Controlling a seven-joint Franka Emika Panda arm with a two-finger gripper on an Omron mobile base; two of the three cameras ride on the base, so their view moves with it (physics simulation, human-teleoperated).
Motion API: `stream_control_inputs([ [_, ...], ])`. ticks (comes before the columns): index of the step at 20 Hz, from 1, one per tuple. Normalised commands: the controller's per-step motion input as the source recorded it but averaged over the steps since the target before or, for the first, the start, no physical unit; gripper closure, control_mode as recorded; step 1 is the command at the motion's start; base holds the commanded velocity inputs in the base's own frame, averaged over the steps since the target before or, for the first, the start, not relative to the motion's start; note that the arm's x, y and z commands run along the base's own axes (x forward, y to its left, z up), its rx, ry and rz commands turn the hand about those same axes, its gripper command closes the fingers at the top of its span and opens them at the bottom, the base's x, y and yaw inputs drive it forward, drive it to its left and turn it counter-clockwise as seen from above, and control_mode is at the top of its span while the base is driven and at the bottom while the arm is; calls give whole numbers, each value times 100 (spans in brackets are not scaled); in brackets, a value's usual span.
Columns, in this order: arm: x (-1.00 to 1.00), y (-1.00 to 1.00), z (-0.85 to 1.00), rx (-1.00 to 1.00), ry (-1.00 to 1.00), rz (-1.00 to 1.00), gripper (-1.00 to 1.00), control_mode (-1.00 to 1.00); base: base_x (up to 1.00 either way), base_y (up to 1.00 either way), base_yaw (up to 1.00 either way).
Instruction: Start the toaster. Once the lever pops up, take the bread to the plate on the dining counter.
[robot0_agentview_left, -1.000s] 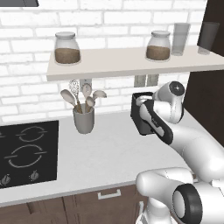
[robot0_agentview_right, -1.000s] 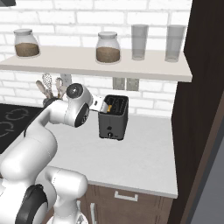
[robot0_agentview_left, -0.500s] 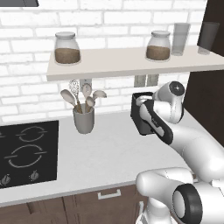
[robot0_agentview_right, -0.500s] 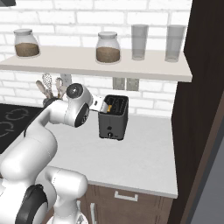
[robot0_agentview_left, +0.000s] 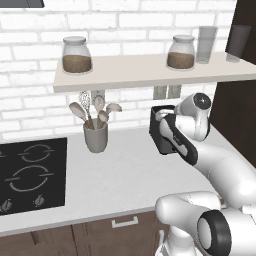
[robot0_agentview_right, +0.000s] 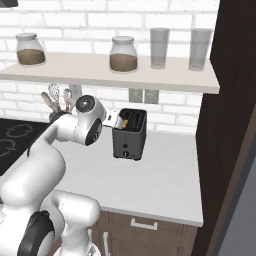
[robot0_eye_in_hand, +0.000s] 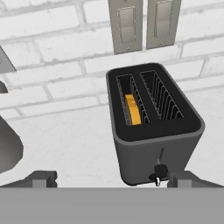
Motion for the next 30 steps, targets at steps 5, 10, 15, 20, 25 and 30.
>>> stream_control_inputs([
  [5,0,0,0,0,0,0,-100,-100,0,0,0],
  [10,0,0,0,0,0,0,-100,-100,0,0,0],
  [15,0,0,0,0,0,0,-100,-100,0,0,0],
  [20,0,0,0,0,0,0,-100,-100,0,0,0],
  [25,0,0,0,0,0,0,-100,-100,0,0,0],
  [30,0,0,0,0,0,0,-100,-100,0,0,0],
])
